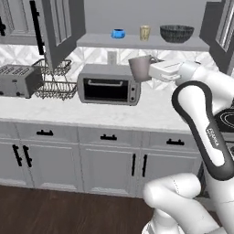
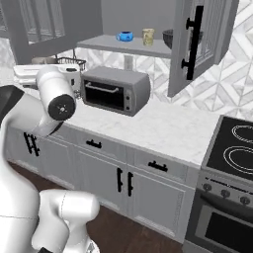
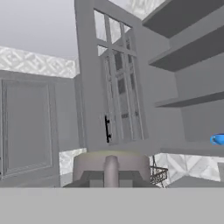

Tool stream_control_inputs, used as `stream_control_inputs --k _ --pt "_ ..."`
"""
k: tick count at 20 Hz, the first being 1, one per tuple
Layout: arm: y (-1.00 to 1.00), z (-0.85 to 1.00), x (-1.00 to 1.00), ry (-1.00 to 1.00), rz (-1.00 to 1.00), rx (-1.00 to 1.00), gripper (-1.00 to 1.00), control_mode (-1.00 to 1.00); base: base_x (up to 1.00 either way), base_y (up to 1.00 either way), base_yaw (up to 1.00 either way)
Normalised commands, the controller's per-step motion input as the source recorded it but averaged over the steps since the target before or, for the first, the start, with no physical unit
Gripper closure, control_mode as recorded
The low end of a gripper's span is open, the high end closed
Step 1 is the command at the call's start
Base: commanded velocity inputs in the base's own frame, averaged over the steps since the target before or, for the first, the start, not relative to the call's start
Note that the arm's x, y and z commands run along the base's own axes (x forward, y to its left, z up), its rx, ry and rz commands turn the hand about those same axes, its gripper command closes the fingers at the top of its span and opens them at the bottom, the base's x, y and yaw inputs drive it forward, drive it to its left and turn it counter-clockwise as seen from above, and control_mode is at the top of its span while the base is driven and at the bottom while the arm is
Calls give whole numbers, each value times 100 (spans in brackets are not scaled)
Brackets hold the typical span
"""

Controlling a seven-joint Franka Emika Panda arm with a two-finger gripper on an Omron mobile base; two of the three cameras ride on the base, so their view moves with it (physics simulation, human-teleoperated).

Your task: Gather all objects into one cabinet and sort the glasses and bowls to opposite sides.

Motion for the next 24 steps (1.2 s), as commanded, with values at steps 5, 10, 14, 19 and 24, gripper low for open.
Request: stream_control_inputs --k 5,10,14,19,24 --pt "0 0 0 0 0 0 100 100 99 14 -47" --pt "0 0 0 0 0 0 100 100 36 54 -15" --pt "0 0 0 0 0 0 100 100 25 48 -20" --pt "0 0 0 0 0 0 100 100 45 39 -47" --pt "0 0 0 0 0 0 100 100 19 41 1"
